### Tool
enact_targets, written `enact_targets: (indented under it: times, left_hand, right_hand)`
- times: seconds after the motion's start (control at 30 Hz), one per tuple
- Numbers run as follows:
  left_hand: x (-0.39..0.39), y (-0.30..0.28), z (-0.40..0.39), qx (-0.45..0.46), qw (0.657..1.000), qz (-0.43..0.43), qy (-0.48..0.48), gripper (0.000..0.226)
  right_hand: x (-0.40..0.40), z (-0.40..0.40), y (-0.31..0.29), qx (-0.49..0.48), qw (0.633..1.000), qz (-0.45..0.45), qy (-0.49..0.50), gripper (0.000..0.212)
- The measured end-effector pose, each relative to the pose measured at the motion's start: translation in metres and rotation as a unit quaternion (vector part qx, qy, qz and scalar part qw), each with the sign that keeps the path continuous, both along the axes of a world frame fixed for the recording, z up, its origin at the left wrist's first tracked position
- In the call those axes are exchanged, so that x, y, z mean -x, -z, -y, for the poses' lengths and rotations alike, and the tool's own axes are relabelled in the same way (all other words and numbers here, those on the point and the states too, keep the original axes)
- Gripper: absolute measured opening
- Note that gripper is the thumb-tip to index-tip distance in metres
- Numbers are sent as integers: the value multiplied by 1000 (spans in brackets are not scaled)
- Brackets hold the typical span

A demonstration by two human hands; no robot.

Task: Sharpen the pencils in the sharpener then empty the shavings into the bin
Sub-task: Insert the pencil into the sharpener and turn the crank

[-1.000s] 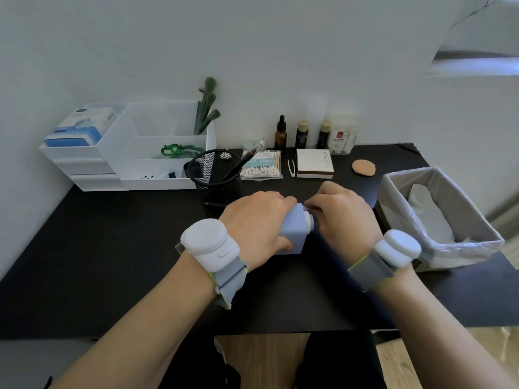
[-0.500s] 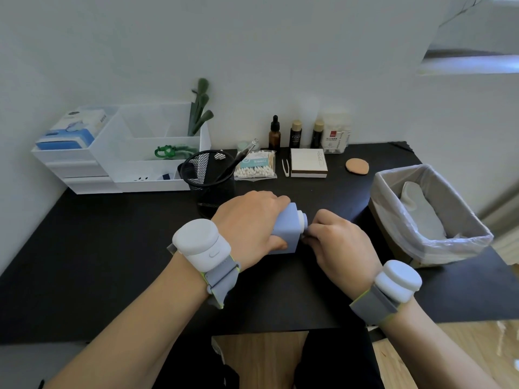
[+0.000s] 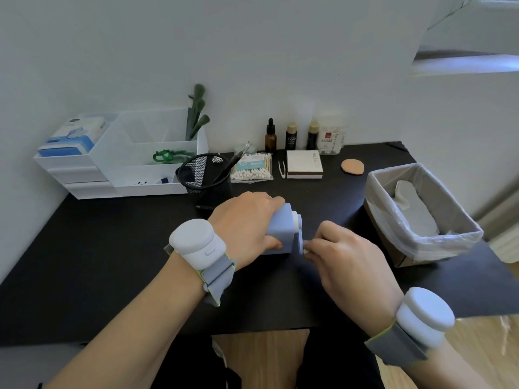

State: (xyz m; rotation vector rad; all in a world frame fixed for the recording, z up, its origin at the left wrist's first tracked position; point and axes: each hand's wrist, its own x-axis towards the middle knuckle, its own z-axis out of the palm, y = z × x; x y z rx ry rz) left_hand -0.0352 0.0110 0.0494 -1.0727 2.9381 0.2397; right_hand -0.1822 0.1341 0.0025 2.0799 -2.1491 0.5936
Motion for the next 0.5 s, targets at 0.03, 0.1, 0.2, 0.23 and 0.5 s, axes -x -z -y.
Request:
enact_targets:
  times: [0.03, 0.1, 0.2, 0.23, 0.5]
  left_hand:
    - [0, 0, 0, -1, 1000, 1, 0, 42]
    - [0, 0, 0, -4, 1000, 3, 0, 41]
    - [1, -1, 0, -6, 1000, 4, 0, 39]
    - [1, -1, 0, -7, 1000, 5, 0, 39]
    - [3, -2, 1, -12, 1000, 6, -4, 40]
  right_hand:
    - [0, -1, -2, 1, 1000, -6, -2, 12]
    - [-1, -3, -6, 6, 1000, -16, -5, 13]
    - [2, -4, -12, 34, 999, -12, -6, 16]
    - [3, -4, -14, 43, 999, -13, -6, 16]
    - [15, 25, -34, 92, 996, -6, -13, 11]
